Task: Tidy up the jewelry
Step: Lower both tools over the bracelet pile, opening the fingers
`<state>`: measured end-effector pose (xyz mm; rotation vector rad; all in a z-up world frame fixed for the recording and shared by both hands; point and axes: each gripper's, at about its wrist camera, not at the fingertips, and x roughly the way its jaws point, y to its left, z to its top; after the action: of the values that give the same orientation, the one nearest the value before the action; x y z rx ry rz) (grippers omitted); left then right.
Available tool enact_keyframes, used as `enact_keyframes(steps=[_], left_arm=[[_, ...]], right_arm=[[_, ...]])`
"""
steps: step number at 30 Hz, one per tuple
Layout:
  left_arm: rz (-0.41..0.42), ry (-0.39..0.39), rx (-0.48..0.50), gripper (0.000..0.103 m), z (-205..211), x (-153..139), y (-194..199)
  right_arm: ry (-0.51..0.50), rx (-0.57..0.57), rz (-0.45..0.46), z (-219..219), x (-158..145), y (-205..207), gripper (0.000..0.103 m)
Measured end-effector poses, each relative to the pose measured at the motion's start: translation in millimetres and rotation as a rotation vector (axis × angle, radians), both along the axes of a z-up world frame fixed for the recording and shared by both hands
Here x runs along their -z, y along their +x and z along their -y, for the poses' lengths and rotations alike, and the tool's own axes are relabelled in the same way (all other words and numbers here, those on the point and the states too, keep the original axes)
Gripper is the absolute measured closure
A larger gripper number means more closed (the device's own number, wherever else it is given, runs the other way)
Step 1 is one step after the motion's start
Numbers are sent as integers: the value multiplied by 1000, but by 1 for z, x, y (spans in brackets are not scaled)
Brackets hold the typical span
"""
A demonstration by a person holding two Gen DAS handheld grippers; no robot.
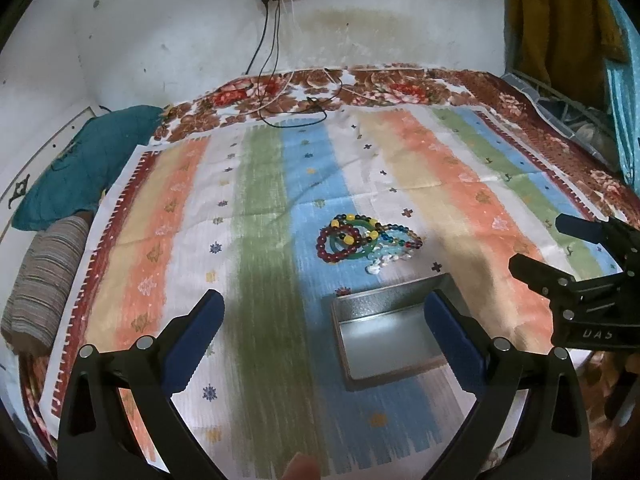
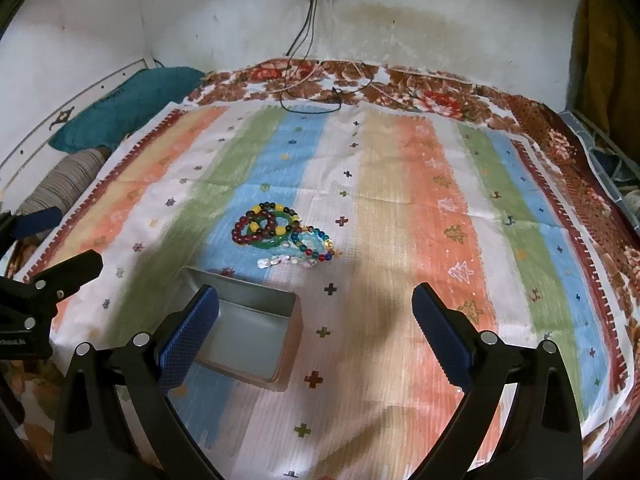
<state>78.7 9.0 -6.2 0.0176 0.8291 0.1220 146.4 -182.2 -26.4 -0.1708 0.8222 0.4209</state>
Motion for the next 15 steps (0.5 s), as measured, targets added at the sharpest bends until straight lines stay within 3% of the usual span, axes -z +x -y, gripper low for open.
enact_keyframes(steps=[6, 15], left_arm=[[-94, 9, -32, 5, -3, 13, 23], [-154, -118, -73, 6, -27, 25, 59]], right_arm=[[-14, 13, -32, -6, 6, 18, 5], [-6, 46, -95, -9, 14, 47, 5]])
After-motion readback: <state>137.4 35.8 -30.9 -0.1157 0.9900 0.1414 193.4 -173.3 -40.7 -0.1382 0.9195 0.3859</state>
